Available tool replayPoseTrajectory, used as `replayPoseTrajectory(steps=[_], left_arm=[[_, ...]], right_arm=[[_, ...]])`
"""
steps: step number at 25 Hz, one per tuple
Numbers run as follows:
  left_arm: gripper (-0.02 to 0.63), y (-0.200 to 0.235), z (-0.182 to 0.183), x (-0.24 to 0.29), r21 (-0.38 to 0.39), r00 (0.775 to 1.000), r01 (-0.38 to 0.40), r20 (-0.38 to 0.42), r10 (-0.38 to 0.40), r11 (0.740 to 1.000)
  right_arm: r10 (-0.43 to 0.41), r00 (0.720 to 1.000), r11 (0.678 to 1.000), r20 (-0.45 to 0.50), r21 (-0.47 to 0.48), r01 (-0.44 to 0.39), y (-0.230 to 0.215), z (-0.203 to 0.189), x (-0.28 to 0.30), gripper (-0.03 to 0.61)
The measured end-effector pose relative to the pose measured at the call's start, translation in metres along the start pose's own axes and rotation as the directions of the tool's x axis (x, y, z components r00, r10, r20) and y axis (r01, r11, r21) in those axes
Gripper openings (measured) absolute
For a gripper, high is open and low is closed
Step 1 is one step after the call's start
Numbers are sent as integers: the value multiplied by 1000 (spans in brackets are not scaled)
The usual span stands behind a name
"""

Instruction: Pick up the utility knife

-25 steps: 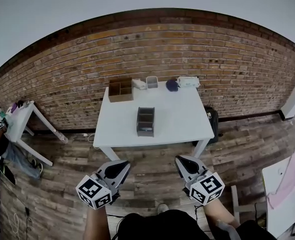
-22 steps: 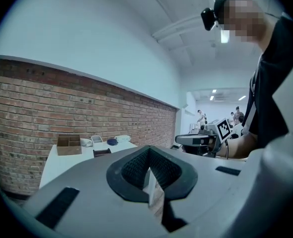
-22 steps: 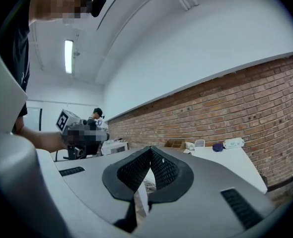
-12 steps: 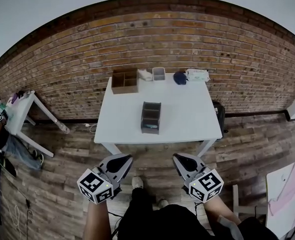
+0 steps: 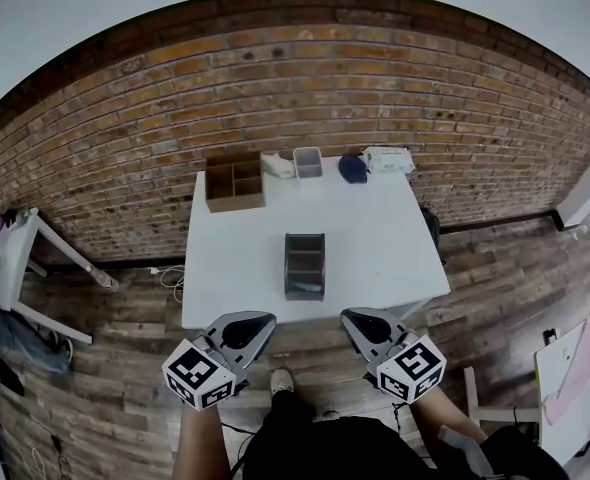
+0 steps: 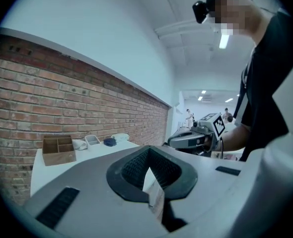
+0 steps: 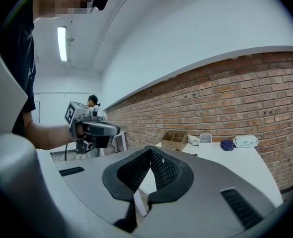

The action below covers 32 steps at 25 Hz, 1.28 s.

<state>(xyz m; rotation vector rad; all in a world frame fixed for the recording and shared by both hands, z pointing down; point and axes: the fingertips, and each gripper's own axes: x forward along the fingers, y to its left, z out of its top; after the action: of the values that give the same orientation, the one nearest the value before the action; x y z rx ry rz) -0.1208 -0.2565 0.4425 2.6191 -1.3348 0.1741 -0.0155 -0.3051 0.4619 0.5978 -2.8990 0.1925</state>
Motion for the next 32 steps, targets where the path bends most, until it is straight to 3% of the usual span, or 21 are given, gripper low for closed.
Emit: replayPoseTrajectory(steps=[3, 8, 10, 15, 20, 23, 27, 29, 32], left_arm=[[-11, 23, 1, 9, 31, 997, 76, -21, -76, 997], [-11, 61, 4, 18, 43, 985, 170, -37, -168, 985], [-11, 68, 3, 24, 60, 974, 222, -56, -219, 973], [-11, 68, -9, 32, 82, 921, 379, -126, -368, 922], [-11, 70, -29, 32, 71, 878, 459, -191, -439, 886], [-11, 68, -37, 34, 76, 859, 486, -225, -460, 871], [-11, 83, -39, 42, 76, 868, 456, -257, -424, 887], [-11, 89, -42, 43, 67, 872, 440, -268, -409, 895], [-11, 95, -41, 47, 55, 877, 431, -262, -404, 901]], right_arm=[[-16, 1000, 1000, -12, 0, 16, -8, 7, 31, -2], [60, 998, 998, 12, 24, -60, -1, 21, 64, -2], [51, 999, 999, -15, -4, -51, -3, 20, 72, -2], [5, 992, 995, -128, -95, -18, -10, -2, 85, -2], [-50, 967, 978, -250, -208, -4, -8, -40, 92, -1], [-91, 928, 943, -360, -332, -37, -12, -71, 98, 11], [-141, 826, 889, -546, -437, -137, -25, -121, 109, 77], [-185, 789, 861, -586, -483, -157, -34, -134, 114, 92], [-234, 758, 827, -608, -535, -174, -50, -142, 120, 92]])
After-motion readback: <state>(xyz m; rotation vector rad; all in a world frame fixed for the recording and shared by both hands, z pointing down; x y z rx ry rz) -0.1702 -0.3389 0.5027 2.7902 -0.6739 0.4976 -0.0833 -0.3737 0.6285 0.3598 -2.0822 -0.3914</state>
